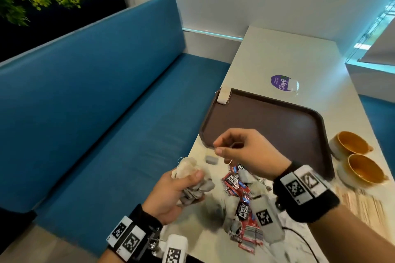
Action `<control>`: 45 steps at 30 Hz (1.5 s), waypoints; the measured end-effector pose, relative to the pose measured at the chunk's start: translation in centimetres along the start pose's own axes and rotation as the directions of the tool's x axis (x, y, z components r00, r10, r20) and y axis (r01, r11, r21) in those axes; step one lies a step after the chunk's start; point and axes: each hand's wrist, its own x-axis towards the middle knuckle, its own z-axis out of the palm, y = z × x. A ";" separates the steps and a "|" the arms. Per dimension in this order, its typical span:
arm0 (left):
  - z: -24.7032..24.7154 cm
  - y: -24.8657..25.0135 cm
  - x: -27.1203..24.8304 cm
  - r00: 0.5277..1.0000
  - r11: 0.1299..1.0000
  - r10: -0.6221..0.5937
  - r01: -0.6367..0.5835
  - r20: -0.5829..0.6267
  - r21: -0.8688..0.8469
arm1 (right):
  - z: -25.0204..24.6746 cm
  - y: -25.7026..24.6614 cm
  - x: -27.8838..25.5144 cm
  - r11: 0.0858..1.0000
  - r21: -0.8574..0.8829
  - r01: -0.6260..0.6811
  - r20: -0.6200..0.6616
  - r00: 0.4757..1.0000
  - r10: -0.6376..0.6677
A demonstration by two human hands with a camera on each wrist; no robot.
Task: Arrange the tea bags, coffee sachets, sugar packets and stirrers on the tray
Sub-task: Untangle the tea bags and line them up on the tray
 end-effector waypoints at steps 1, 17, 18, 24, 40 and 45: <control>0.3 0.0 -0.4 1.000 1.000 0.011 -0.011 0.014 -0.015 | 0.8 0.4 -1.0 1.000 0.019 -0.006 -0.005 1.000 0.007; 1.4 -1.7 -3.1 0.990 1.000 0.006 -0.003 0.142 -0.024 | 5.3 4.8 -8.1 0.887 0.458 -0.061 -0.152 0.978 0.145; 1.6 -1.8 -3.0 0.990 1.000 0.004 -0.002 0.138 -0.011 | 5.2 4.8 -8.2 0.879 0.473 -0.063 -0.159 0.975 0.156; 2.4 -3.2 -2.5 0.991 0.986 0.044 -0.064 0.128 0.154 | 5.1 4.8 -8.2 0.834 0.549 -0.056 -0.192 0.963 0.191; 1.8 -3.1 -2.2 0.999 0.992 -0.008 0.001 0.051 0.129 | 4.5 4.8 -7.9 0.844 0.521 -0.129 -0.165 0.955 0.247; 1.0 -1.8 -1.7 0.988 0.988 -0.154 0.154 -0.025 0.000 | 3.2 4.6 -6.8 0.841 0.529 -0.115 -0.189 0.950 0.249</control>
